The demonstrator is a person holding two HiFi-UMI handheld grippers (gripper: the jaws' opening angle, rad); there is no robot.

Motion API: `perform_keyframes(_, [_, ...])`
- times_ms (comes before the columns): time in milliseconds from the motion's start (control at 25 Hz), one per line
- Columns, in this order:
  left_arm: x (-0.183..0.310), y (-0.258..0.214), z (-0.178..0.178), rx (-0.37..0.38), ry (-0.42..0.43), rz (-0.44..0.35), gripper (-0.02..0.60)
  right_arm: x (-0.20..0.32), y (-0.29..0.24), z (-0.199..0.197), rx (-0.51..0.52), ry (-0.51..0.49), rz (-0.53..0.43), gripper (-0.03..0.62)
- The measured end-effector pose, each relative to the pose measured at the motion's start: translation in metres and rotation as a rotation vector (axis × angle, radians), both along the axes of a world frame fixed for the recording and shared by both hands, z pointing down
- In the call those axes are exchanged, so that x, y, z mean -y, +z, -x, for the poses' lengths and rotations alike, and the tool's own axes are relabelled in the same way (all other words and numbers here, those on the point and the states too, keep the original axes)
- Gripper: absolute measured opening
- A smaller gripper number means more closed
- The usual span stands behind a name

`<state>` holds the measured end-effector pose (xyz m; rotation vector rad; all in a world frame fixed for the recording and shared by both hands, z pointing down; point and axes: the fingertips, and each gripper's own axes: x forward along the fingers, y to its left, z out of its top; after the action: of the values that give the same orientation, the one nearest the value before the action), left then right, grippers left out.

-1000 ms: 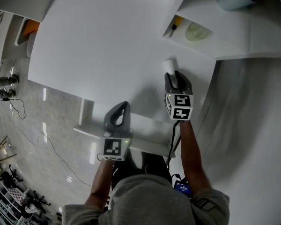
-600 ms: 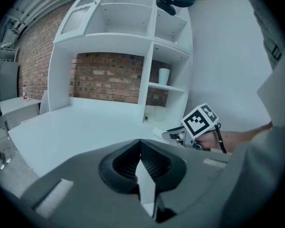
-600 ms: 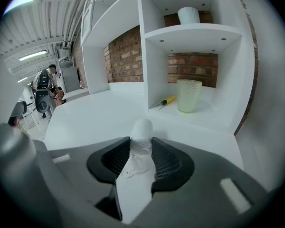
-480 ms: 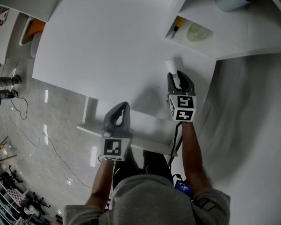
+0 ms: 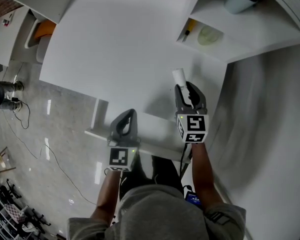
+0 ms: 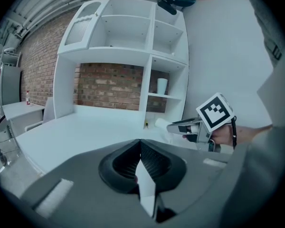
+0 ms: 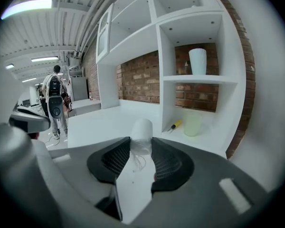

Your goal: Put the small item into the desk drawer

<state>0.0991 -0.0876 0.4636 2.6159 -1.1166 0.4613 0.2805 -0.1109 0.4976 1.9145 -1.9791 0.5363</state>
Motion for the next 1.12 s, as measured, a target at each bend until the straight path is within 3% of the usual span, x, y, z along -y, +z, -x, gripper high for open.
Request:
perform_keyframes(480, [-0.022,-0.023,0.038,-0.002,-0.013,-0.031,0.012,-0.049,-0.045,0.081,0.074,-0.074,-0.058,0.146])
perform_keyframes(1120, [-0.031,-0.026,0.131,0.007,-0.127,-0.015,0.012,-0.072,-0.031,0.196,0.080,-0.261,0.011,0.147])
